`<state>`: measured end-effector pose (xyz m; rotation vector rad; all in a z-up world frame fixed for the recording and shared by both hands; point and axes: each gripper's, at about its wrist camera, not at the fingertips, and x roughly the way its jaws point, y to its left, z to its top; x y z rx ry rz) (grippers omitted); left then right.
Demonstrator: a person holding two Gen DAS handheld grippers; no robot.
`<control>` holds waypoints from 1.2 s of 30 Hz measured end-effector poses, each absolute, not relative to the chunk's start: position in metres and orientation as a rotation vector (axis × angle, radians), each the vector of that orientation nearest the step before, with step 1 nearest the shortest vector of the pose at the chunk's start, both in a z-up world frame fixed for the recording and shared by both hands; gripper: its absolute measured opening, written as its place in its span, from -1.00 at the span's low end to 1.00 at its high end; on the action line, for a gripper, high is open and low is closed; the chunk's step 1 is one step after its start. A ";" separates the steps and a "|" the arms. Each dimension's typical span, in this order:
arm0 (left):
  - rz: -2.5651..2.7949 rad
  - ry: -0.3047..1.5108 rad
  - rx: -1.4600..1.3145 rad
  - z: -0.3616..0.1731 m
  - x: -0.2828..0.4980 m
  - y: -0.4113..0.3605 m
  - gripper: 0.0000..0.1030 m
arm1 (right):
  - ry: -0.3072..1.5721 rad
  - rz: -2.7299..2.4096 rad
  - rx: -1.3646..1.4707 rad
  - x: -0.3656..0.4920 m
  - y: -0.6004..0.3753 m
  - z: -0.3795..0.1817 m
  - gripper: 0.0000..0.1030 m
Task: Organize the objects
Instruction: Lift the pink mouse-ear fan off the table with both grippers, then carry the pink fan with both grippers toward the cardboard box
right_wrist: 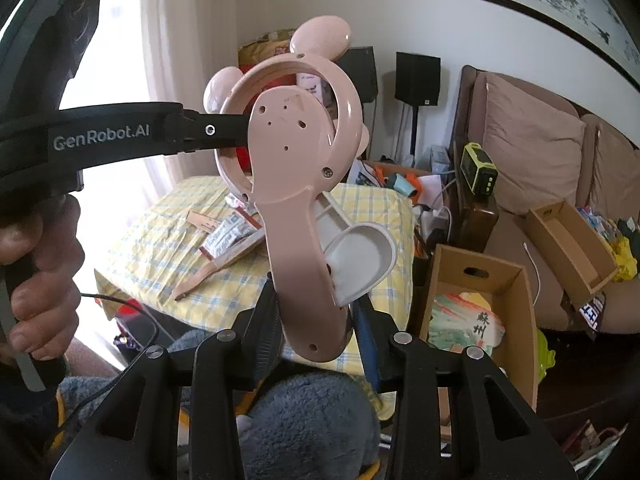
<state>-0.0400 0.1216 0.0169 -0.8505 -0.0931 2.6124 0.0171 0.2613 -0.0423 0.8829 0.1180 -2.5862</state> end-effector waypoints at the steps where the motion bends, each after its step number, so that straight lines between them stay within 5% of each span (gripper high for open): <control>1: 2.611 -0.100 -0.855 0.015 -0.039 0.121 -0.79 | 0.119 -2.584 0.880 0.018 0.261 -0.043 -0.28; 36: 2.489 0.031 -0.864 0.000 -0.027 0.195 -0.80 | 0.075 -2.697 0.931 0.030 0.314 -0.069 -0.28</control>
